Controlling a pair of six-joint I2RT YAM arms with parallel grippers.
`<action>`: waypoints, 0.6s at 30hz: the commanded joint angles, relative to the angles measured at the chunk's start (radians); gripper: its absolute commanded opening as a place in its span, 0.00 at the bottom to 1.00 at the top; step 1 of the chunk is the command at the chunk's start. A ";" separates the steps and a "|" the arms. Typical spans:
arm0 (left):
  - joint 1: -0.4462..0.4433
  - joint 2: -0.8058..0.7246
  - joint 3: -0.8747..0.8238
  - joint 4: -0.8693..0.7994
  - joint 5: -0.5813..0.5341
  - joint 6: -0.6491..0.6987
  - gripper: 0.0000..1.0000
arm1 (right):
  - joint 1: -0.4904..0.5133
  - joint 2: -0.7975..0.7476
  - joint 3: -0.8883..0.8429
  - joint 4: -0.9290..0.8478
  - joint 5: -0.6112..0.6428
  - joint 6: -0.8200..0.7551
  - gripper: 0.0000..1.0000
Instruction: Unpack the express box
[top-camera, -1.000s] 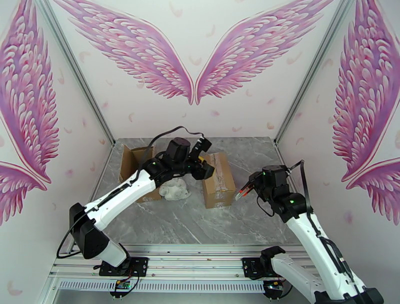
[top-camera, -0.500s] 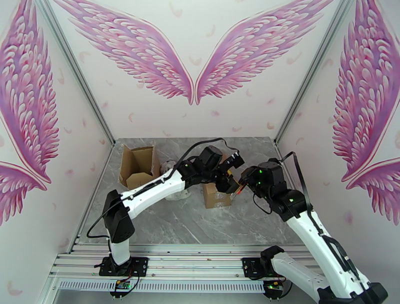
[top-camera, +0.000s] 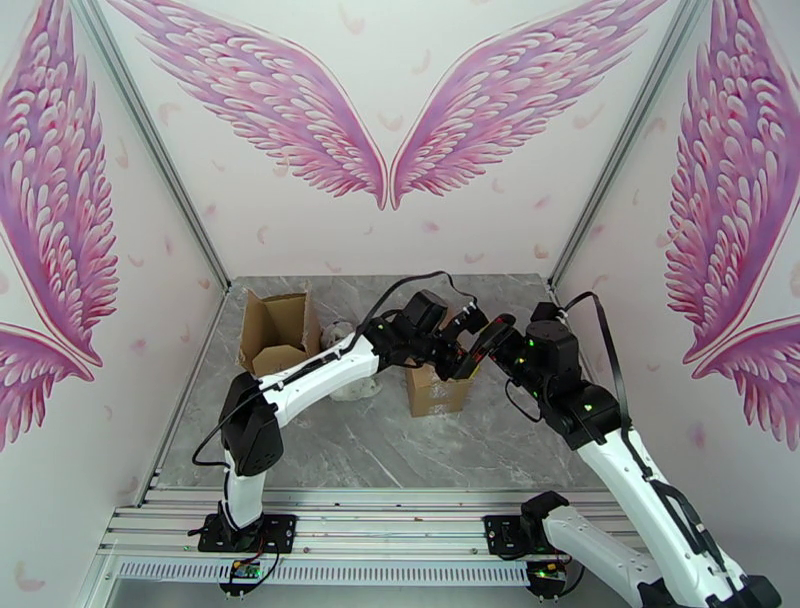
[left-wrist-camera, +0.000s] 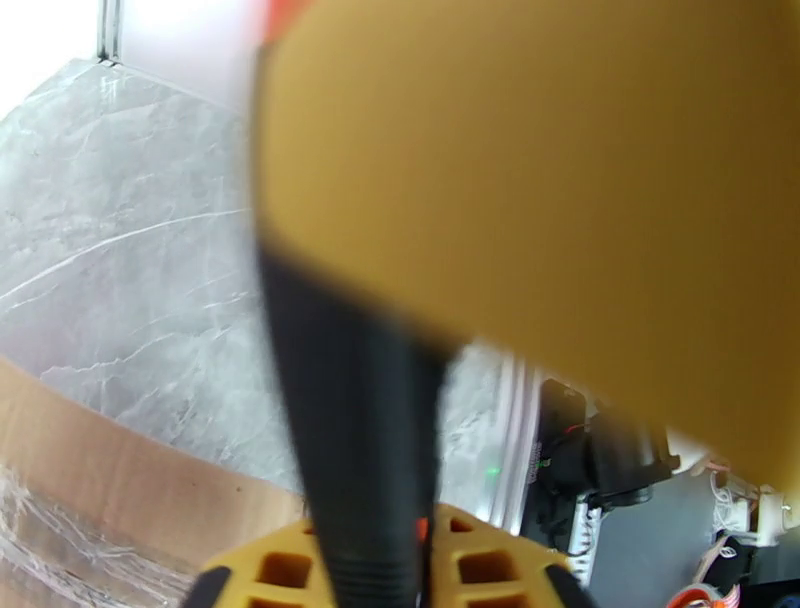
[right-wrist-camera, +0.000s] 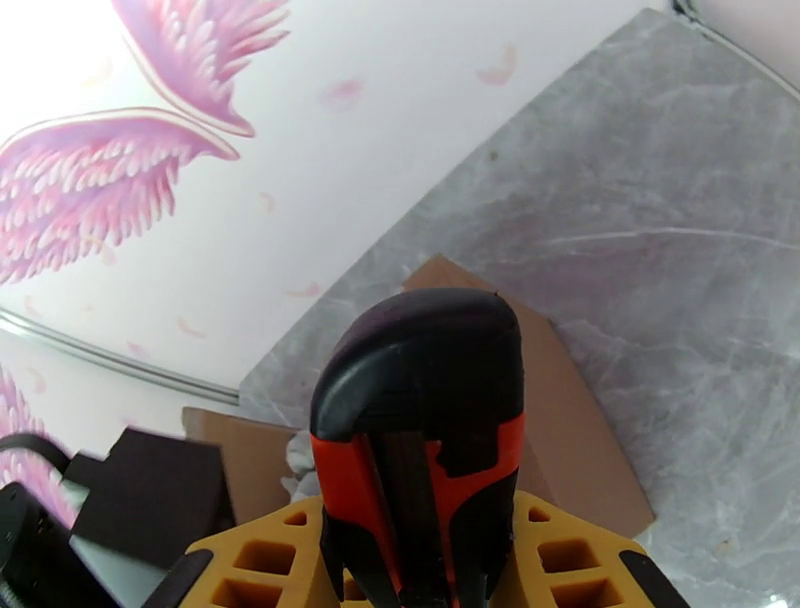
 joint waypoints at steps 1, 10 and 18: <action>0.004 0.018 0.060 0.017 0.061 0.010 0.02 | 0.007 -0.027 -0.020 0.086 -0.043 -0.062 0.40; 0.075 -0.026 0.129 -0.064 0.310 0.082 0.00 | -0.086 -0.196 -0.119 0.175 -0.287 -0.450 0.73; 0.098 -0.024 0.187 -0.202 0.464 0.150 0.00 | -0.193 -0.204 -0.154 0.317 -0.635 -0.473 0.72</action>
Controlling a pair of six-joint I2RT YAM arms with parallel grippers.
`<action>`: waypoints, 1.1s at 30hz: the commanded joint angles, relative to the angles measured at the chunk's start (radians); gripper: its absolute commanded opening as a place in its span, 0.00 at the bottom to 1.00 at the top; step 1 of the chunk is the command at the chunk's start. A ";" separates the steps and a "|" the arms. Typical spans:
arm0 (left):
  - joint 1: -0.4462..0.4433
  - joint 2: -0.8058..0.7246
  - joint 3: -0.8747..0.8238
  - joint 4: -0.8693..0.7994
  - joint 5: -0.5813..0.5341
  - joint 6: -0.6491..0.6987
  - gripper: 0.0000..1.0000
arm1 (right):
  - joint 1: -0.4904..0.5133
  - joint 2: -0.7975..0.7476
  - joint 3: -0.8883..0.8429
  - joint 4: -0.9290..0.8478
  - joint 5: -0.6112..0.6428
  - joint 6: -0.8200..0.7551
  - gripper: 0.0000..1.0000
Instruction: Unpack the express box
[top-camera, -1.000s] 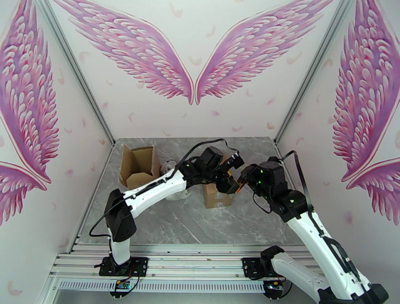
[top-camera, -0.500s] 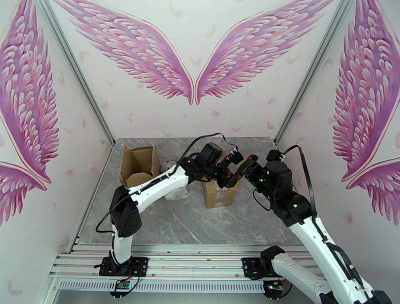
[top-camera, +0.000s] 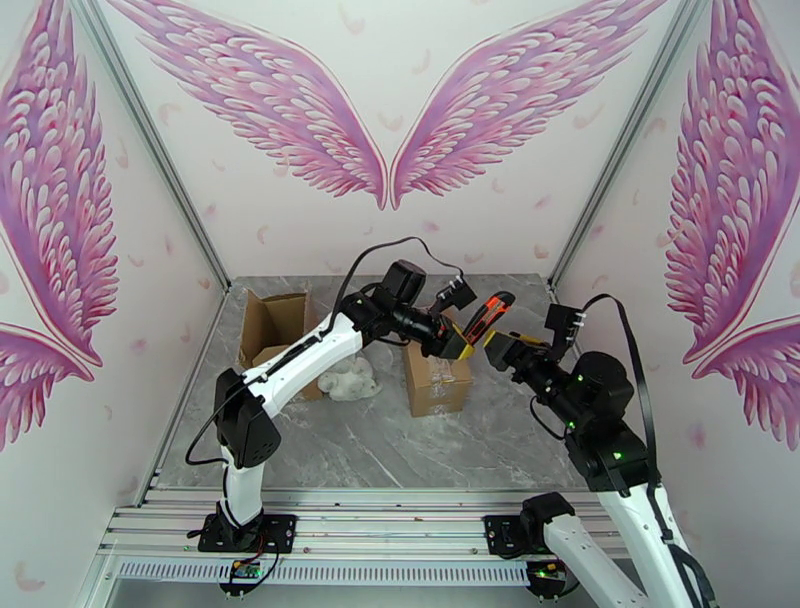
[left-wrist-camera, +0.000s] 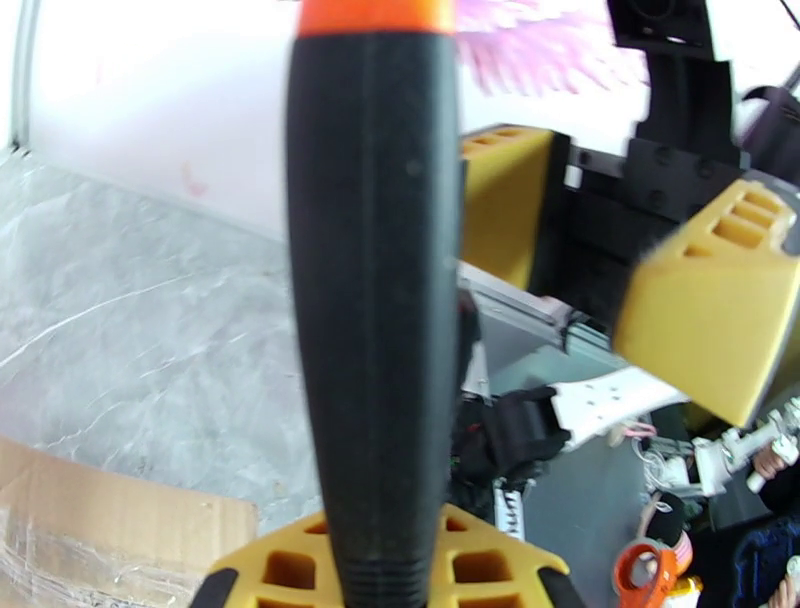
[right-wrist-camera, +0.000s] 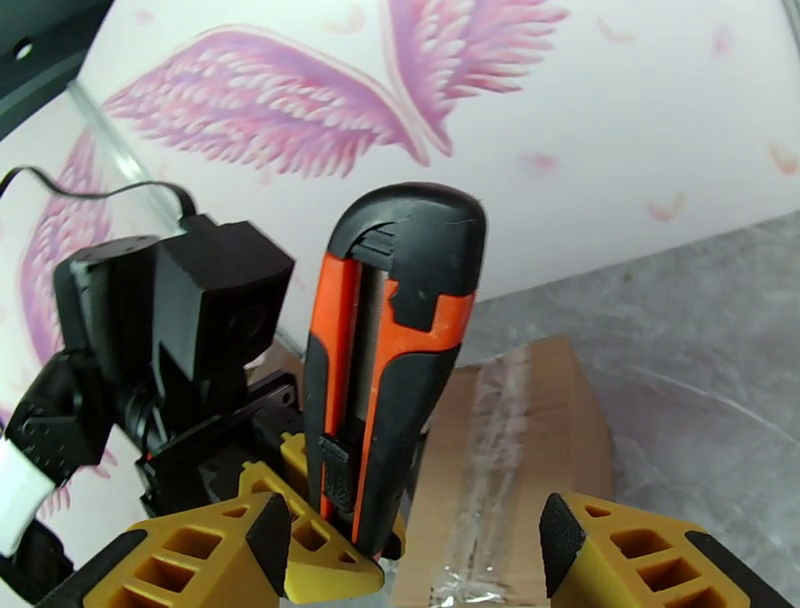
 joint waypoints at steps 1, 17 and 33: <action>-0.006 -0.021 0.050 -0.100 0.106 0.065 0.00 | -0.023 0.024 -0.020 0.130 -0.234 -0.035 0.74; -0.011 0.005 0.108 -0.208 0.235 0.109 0.00 | -0.047 0.137 -0.029 0.358 -0.501 0.079 0.45; 0.064 -0.045 0.038 -0.017 -0.189 -0.030 0.67 | -0.048 0.118 0.036 0.180 -0.340 -0.070 0.20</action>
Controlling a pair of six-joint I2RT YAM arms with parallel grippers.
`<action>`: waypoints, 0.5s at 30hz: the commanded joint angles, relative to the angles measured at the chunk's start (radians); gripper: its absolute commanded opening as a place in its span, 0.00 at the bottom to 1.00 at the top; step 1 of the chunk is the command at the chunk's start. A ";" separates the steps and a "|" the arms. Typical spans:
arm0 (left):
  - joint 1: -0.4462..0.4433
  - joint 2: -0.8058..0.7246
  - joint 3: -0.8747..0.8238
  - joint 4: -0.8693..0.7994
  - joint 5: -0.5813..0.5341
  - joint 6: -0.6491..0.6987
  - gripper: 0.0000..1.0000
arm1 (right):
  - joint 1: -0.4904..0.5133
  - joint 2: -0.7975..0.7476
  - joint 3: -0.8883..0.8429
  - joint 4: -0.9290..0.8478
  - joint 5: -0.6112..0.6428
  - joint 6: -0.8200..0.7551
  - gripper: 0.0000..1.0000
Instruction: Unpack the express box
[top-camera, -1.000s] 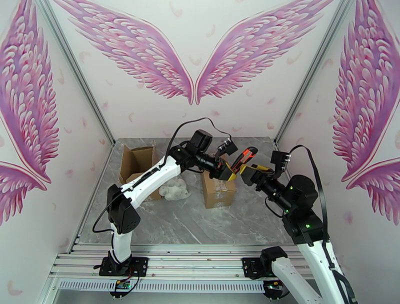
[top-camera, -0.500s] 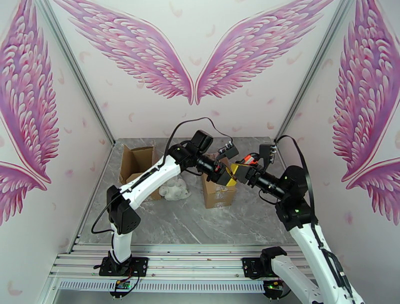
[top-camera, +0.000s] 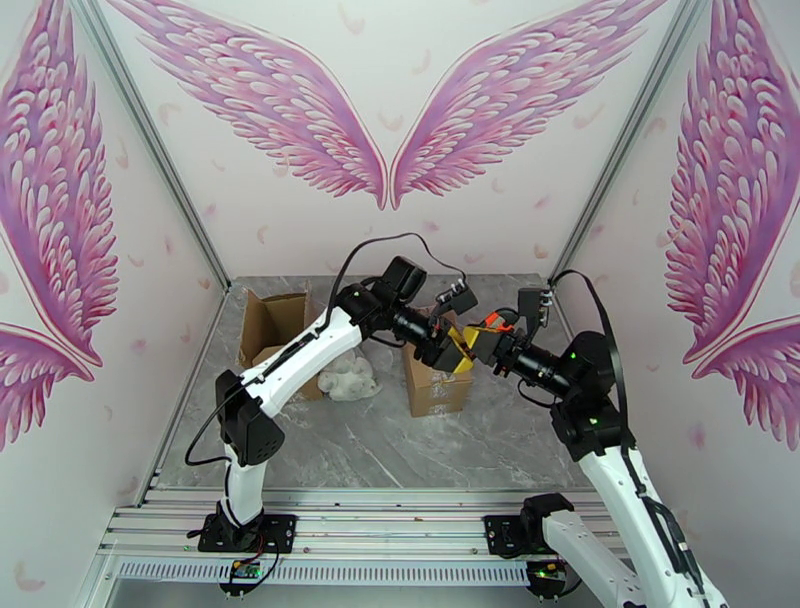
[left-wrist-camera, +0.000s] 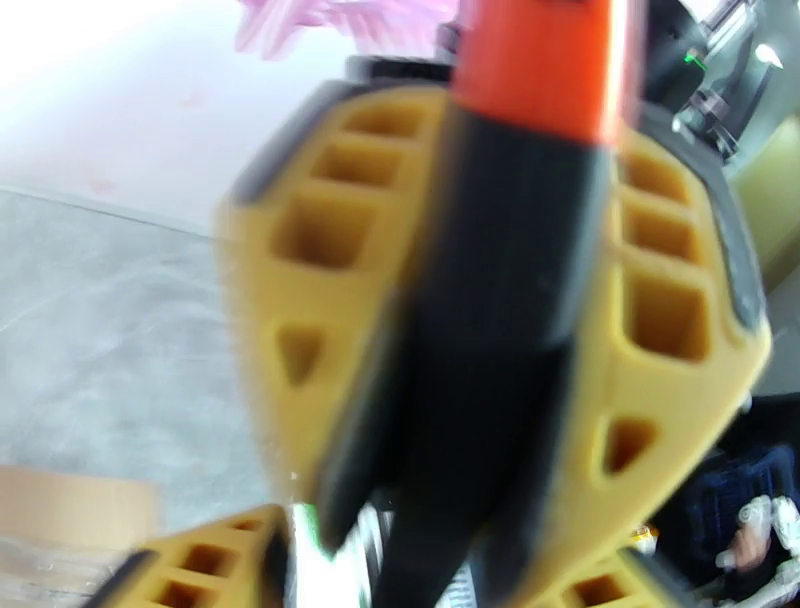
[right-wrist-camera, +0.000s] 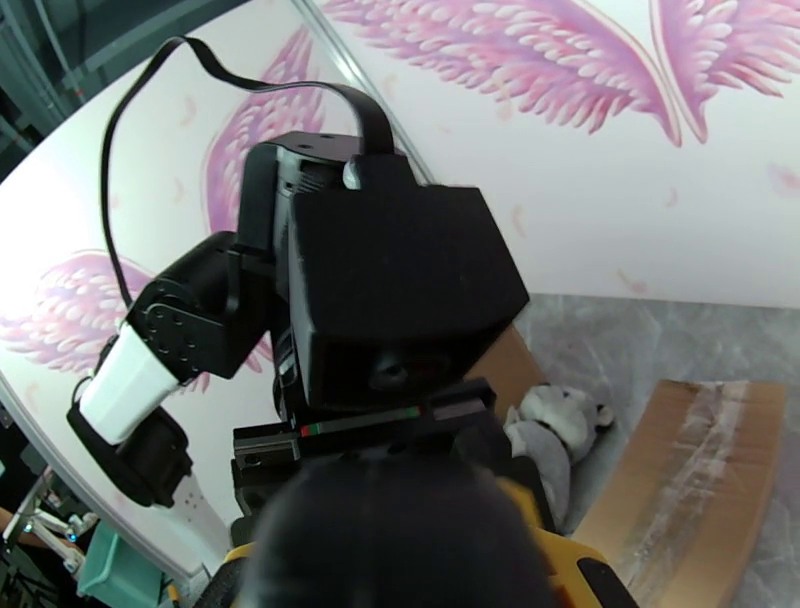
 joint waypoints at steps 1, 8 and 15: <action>0.073 -0.084 -0.095 0.203 -0.259 -0.140 0.68 | -0.003 -0.033 0.060 -0.120 0.139 -0.111 0.19; 0.187 -0.211 -0.344 0.508 -0.523 -0.218 0.99 | -0.003 -0.074 0.022 -0.227 0.428 -0.137 0.16; 0.230 -0.033 -0.184 0.456 -0.693 -0.141 0.99 | 0.026 -0.012 0.050 -0.358 0.536 -0.117 0.14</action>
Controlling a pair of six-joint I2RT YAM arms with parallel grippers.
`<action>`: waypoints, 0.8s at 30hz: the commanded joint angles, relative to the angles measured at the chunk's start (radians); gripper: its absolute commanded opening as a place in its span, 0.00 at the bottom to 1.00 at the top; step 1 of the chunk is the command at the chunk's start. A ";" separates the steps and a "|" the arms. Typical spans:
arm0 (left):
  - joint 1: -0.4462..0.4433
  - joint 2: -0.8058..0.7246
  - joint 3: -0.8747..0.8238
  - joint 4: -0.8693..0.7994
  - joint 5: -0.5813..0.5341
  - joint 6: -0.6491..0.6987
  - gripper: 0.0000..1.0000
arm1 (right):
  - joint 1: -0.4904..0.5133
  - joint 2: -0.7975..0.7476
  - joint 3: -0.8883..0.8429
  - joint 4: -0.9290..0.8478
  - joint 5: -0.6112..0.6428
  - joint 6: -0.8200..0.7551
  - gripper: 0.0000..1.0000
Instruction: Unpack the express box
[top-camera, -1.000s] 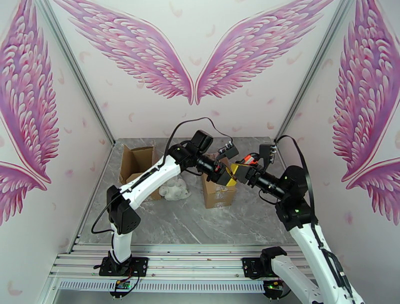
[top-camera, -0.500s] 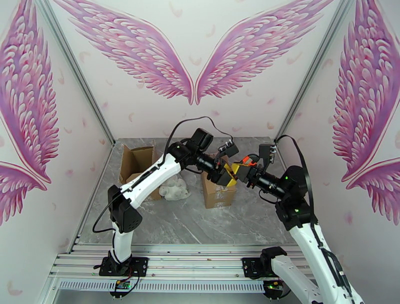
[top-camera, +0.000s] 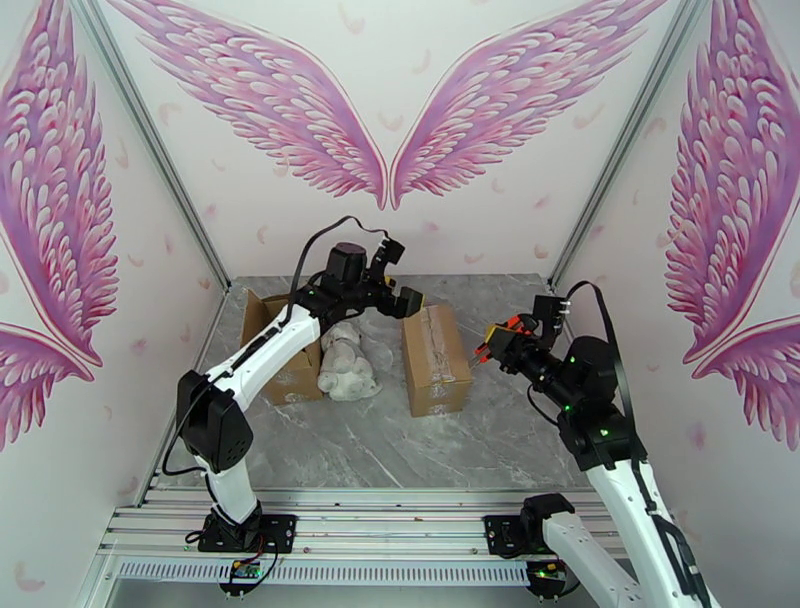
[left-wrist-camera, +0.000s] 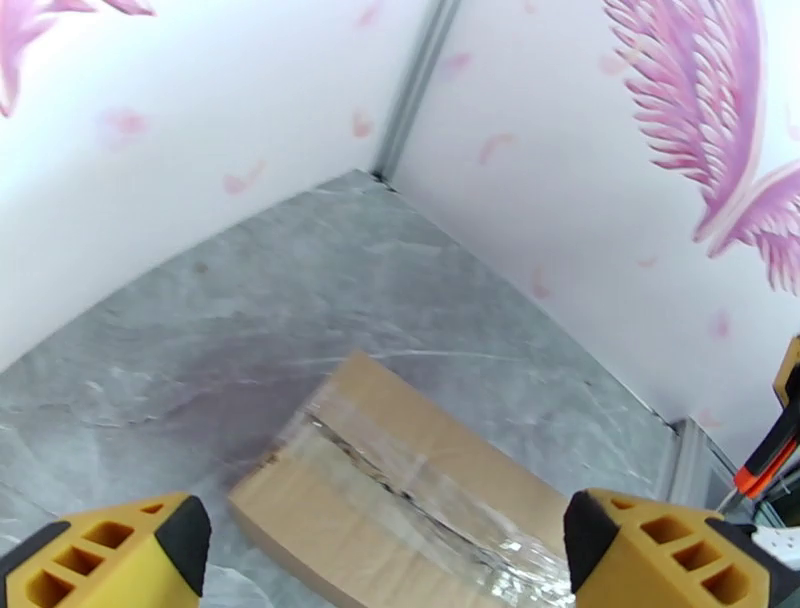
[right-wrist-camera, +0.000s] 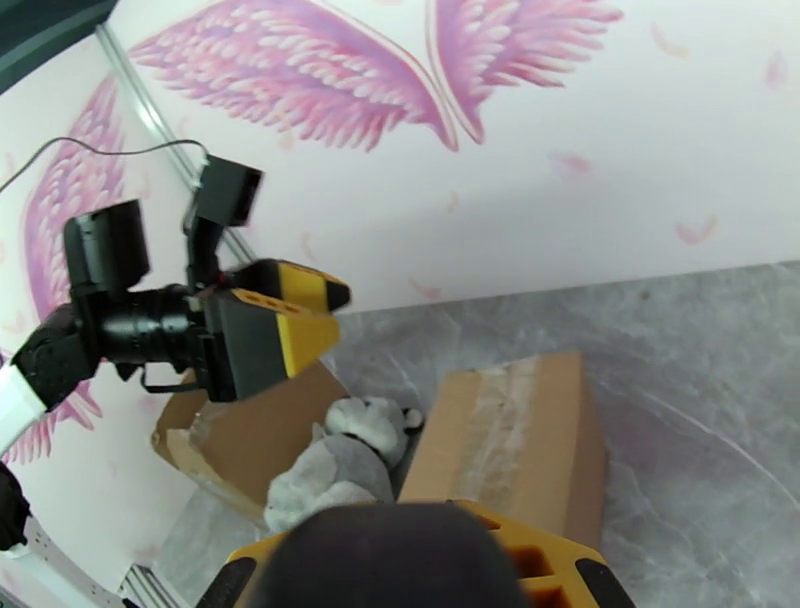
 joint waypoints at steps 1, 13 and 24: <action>0.013 0.127 0.134 -0.019 -0.117 0.040 0.99 | 0.027 0.008 0.032 -0.104 0.143 0.000 0.13; 0.045 0.497 0.541 -0.228 0.062 0.060 0.93 | 0.065 -0.016 -0.014 -0.204 0.225 0.094 0.12; 0.045 0.423 0.277 -0.138 0.223 0.002 0.77 | 0.074 -0.035 0.020 -0.302 0.173 0.089 0.12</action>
